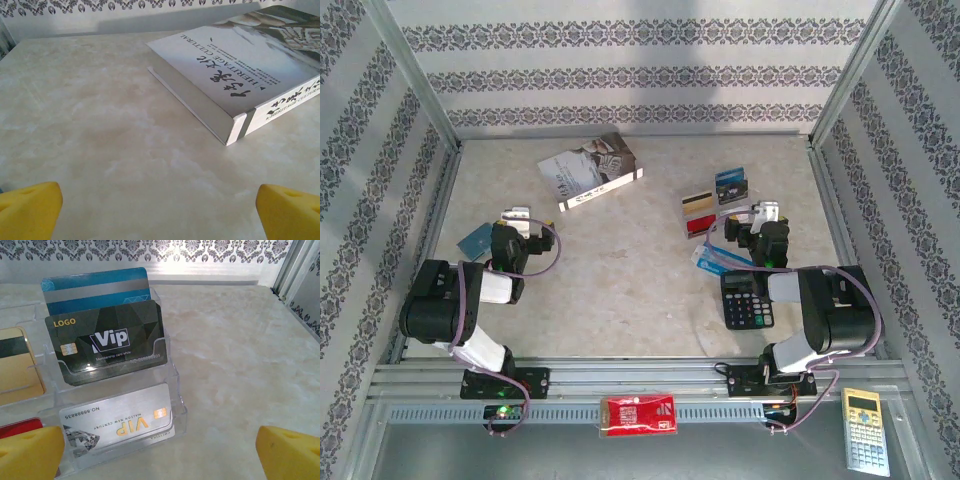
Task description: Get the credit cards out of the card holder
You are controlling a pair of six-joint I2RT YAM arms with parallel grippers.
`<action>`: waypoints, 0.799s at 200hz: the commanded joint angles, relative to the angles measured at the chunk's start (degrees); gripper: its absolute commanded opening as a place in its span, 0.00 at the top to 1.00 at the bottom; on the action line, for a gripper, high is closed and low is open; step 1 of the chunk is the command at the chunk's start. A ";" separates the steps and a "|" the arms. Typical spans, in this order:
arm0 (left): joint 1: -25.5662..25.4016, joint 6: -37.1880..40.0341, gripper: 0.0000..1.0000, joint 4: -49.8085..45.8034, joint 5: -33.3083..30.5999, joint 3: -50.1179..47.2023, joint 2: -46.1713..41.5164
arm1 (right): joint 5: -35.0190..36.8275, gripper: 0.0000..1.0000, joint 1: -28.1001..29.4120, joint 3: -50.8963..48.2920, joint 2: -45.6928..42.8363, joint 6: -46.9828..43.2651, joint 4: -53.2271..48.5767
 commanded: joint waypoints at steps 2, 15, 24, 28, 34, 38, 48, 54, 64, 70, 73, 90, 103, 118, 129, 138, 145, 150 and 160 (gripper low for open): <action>0.05 -0.03 0.00 -0.90 -0.26 0.96 0.30 | -1.11 0.02 -0.64 0.56 0.58 0.52 1.74; 0.05 -0.03 0.00 -0.90 -0.14 0.96 0.29 | -1.11 0.02 -0.64 0.56 0.58 0.48 1.74; 0.05 -0.10 0.00 -0.91 -0.18 0.96 0.36 | -1.11 0.02 -0.64 0.56 0.59 0.47 1.75; 0.05 -0.05 0.00 -0.90 -0.18 0.98 0.34 | -1.08 0.02 -0.68 0.56 0.59 0.51 1.74; 0.06 -0.03 0.00 -0.90 -0.16 0.96 0.31 | -1.06 0.02 -0.64 0.56 0.58 0.44 1.77; 0.05 -0.05 0.00 -0.83 -0.26 0.96 0.31 | -1.10 0.02 -0.66 0.56 0.58 0.46 1.74; 0.05 -0.03 0.00 -0.73 -0.25 0.87 0.29 | -1.11 0.02 -0.64 0.56 0.58 0.44 1.74; 0.05 -0.04 0.00 -0.73 -0.27 0.89 0.34 | -1.11 0.02 -0.64 0.56 0.58 0.46 1.74; 0.05 -0.07 0.00 -0.73 -0.25 0.88 0.30 | -1.08 0.02 -0.64 0.56 0.59 0.46 1.74; 0.05 -0.05 0.00 -0.73 -0.33 0.87 0.29 | -1.04 0.02 -0.64 0.56 0.60 0.47 1.79; 0.05 -0.10 0.00 -0.75 -0.42 0.91 0.34 | -1.10 0.02 -0.73 0.56 0.58 0.46 1.75; 0.05 -0.44 0.00 -0.90 -1.13 0.96 0.29 | -1.19 0.02 -0.71 0.56 0.58 0.44 1.74; 0.05 -0.47 0.00 -0.91 -1.16 0.96 0.31 | -1.19 0.02 -0.75 0.56 0.58 0.49 1.79; 0.05 -0.47 0.00 -1.02 -1.23 1.04 0.30 | -1.61 0.02 -0.90 0.69 0.58 0.61 1.61; 0.12 -0.47 0.00 -1.07 -1.24 1.05 0.32 | -1.57 0.02 -0.96 0.74 0.58 0.63 1.54; 0.14 -0.55 0.00 -1.23 -1.15 1.13 0.34 | -1.68 0.02 -0.99 0.74 0.58 0.66 1.53; 0.14 -0.55 0.00 -1.25 -1.08 1.18 0.30 | -1.72 0.02 -0.98 0.74 0.61 0.66 1.57; 0.20 -0.62 0.00 -1.25 -0.86 1.18 0.29 | -1.67 0.02 -0.99 0.67 0.58 0.59 1.56; 0.48 -0.45 0.00 -1.30 0.35 1.13 0.30 | -1.69 0.02 -0.93 0.41 0.41 0.45 1.74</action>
